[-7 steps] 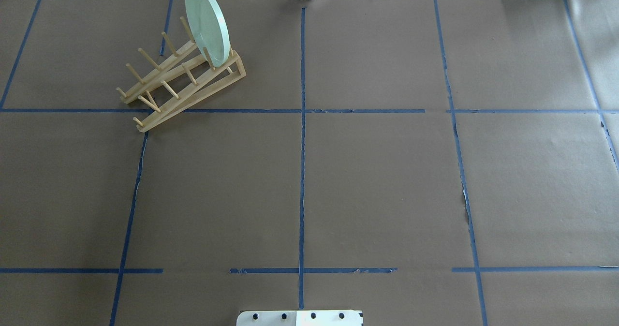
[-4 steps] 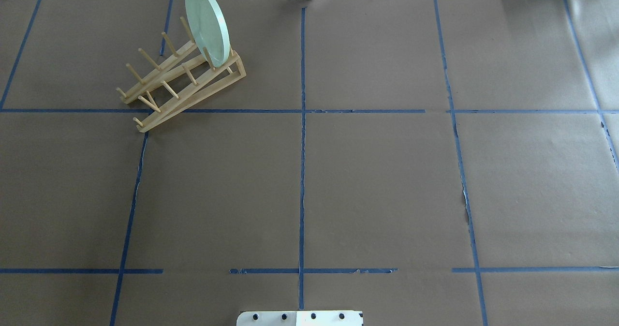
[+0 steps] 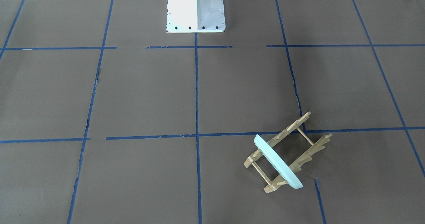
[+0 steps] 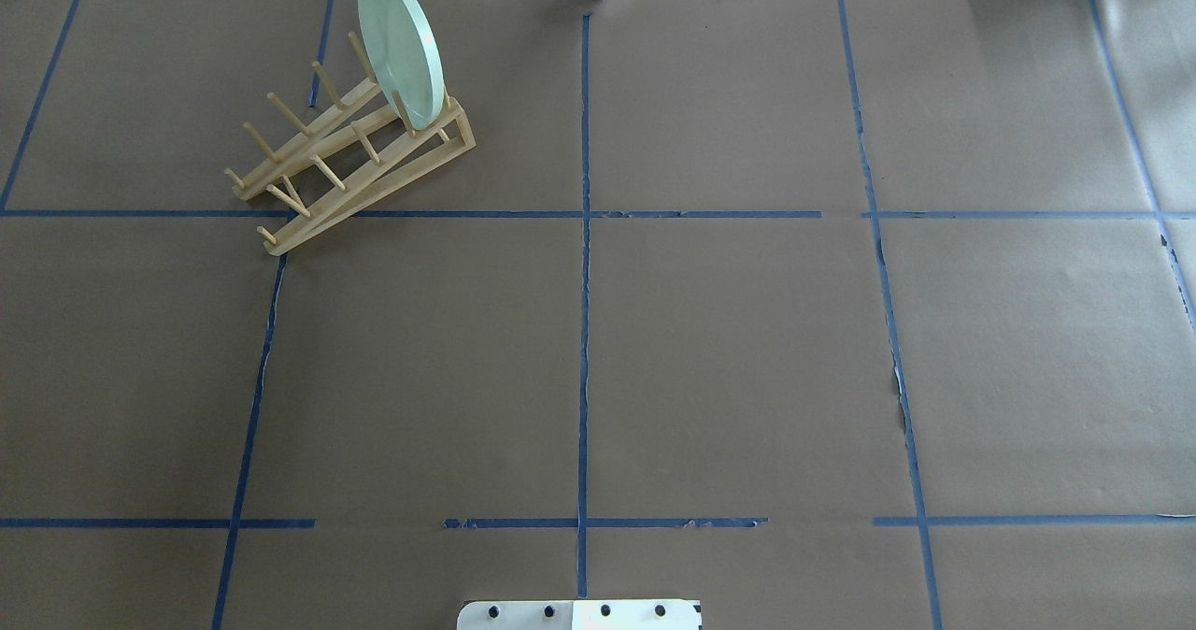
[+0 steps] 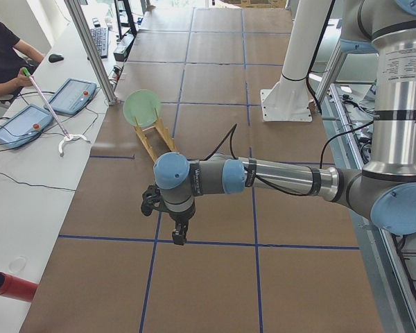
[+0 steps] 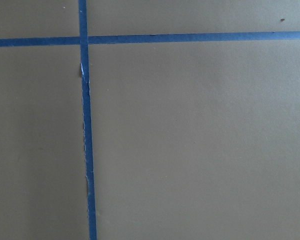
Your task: Place plate on rack
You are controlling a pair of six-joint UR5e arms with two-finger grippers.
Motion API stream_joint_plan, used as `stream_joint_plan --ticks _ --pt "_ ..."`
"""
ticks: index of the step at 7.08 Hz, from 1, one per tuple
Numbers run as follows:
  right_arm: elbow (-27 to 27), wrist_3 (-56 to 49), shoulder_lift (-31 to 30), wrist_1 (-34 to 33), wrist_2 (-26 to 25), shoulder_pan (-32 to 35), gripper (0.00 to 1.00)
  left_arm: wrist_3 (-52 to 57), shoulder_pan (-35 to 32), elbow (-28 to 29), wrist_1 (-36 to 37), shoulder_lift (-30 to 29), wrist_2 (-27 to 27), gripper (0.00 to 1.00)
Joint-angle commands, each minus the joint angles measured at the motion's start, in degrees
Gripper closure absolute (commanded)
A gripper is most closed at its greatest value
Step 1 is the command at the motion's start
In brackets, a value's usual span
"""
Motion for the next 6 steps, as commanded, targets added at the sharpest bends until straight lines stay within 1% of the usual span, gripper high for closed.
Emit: stream_joint_plan --ticks 1,6 --pt "0.00 0.00 -0.04 0.00 0.00 0.00 0.00 0.17 -0.05 0.25 0.32 0.48 0.12 0.00" --pt "0.00 0.00 0.04 0.00 0.00 0.00 0.00 0.26 -0.05 0.61 0.32 0.57 0.12 0.00"
